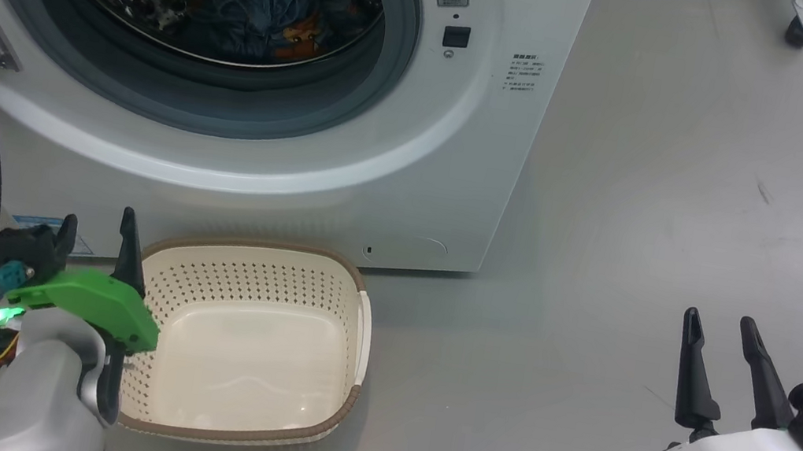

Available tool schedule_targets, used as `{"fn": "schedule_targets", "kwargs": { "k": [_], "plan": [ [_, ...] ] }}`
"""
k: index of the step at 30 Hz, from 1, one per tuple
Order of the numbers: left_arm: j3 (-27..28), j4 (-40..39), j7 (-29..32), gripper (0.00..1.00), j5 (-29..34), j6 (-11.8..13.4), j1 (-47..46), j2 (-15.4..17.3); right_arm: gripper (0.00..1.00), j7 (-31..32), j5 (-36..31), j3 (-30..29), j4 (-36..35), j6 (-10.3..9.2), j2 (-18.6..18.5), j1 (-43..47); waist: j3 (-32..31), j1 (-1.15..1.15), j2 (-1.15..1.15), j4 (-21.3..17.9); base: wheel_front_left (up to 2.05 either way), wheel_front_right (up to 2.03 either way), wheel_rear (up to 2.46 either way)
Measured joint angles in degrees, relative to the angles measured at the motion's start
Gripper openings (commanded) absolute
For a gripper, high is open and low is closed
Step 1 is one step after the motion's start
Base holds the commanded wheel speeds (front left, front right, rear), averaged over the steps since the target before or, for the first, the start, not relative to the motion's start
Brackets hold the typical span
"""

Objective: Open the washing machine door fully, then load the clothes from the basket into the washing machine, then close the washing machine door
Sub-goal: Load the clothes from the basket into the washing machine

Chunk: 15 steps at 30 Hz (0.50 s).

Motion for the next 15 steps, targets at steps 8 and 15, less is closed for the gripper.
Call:
{"fn": "schedule_targets", "kwargs": {
  "k": [8, 15],
  "plan": [
    [-1.56, -5.78, 0.0, 1.0, -3.16, 0.0, 7.5, 0.02, 1.0, 0.0, 0.0, 0.51, 0.05, 0.0, -0.42, 1.94, -2.38, 0.0, 0.0, 0.26, 0.0, 0.0, 0.0],
    [-3.43, -11.16, 0.0, 1.0, -3.21, 0.12, 14.23, 0.07, 1.0, 0.0, 0.0, 1.94, 0.34, 0.0, -0.8, 3.38, -4.54, 0.0, 0.0, 0.43, 0.0, 0.0, 0.0]
  ]
}}
